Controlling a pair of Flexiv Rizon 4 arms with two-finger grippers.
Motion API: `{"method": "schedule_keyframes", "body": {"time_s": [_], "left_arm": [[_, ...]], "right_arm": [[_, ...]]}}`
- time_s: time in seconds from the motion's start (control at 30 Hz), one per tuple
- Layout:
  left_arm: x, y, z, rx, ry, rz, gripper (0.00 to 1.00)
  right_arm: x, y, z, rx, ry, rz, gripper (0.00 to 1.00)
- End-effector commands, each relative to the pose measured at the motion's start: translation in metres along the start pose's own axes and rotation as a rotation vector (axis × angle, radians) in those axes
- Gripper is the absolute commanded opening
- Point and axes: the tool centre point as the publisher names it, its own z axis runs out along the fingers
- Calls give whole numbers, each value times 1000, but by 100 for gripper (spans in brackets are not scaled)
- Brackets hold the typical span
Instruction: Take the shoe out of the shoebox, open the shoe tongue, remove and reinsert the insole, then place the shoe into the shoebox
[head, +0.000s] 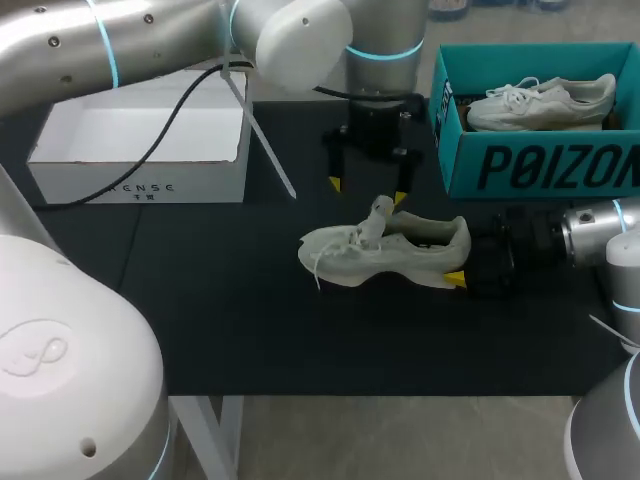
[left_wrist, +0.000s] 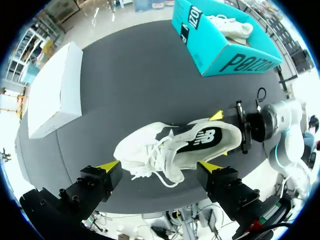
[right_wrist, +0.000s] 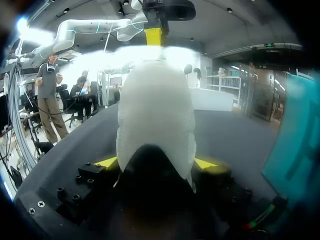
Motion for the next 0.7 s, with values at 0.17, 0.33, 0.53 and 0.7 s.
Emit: {"method": "schedule_keyframes", "body": {"time_s": [0.17,0.33,0.53,0.7], "left_arm": [[5,-2,-3,12,-55,109,100],[5,-2,-3,12,-55,109,100],[5,-2,-3,12,-55,109,100],[24,-9,-21,93,-135,467,100]], "right_arm": [[0,-3,3,2,-2,1,0],[0,-3,3,2,-2,1,0],[0,-3,3,2,-2,1,0],[0,-3,3,2,-2,1,0]]}}
